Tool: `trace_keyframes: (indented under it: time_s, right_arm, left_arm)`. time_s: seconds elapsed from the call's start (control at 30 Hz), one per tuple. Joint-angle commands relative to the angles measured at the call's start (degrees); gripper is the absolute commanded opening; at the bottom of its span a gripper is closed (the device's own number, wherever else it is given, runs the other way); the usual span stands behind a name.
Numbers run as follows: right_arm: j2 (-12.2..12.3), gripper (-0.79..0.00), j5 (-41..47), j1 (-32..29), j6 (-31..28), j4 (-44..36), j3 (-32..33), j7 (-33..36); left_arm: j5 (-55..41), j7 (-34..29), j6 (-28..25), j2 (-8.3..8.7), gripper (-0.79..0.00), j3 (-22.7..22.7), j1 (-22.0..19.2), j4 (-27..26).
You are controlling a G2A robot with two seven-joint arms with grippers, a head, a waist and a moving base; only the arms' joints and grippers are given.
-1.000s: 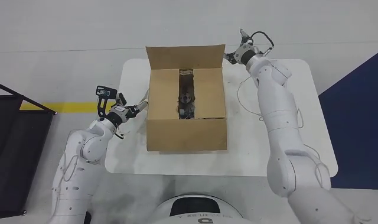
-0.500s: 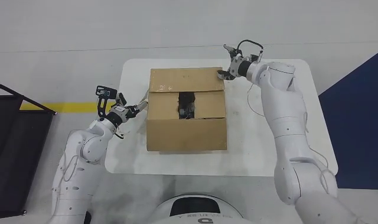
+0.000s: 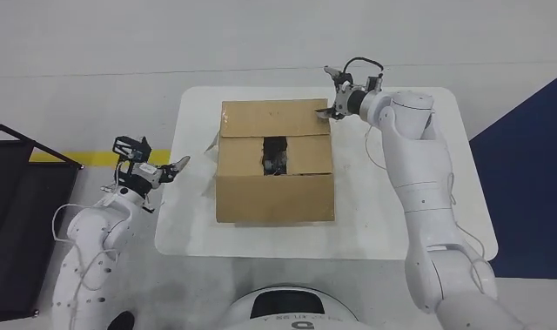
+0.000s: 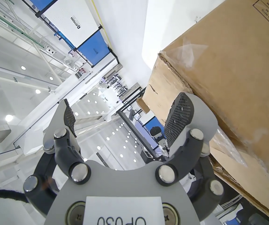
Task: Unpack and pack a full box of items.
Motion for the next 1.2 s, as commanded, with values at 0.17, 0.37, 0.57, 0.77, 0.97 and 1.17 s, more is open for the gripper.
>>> trace_keyframes:
  time_s: [0.17,0.37,0.57,0.77,0.97,1.17]
  right_arm:
    - [0.0,0.000,0.9,1.1,1.0,0.5,-1.9,-2.2]
    - [-0.1,0.000,1.9,1.9,1.1,1.6,-3.2,-4.7]
    - [-0.1,0.000,3.3,2.0,1.0,2.4,-3.7,-6.3]
    - [0.2,0.000,6.0,0.1,-0.6,0.6,-2.0,-7.2]
    - [1.1,0.000,10.3,-4.2,-2.7,-3.8,2.3,-5.0]
    - [2.0,0.000,16.6,-9.5,-5.9,-9.6,7.1,-0.9]
  left_arm:
    - [14.2,10.9,-4.7,0.83,0.000,3.1,3.7,-0.6]
    - [15.9,12.1,-4.0,0.75,0.000,7.2,2.7,0.0]
    - [13.1,12.8,-6.4,0.89,0.000,8.3,1.9,-1.5]
    - [9.0,9.0,-6.1,0.89,0.000,8.2,0.4,-3.7]
    - [-0.4,-3.0,5.0,-0.37,0.000,10.7,-4.8,-2.5]
    - [-1.6,-8.3,9.5,-1.02,0.000,14.2,-8.9,0.6]
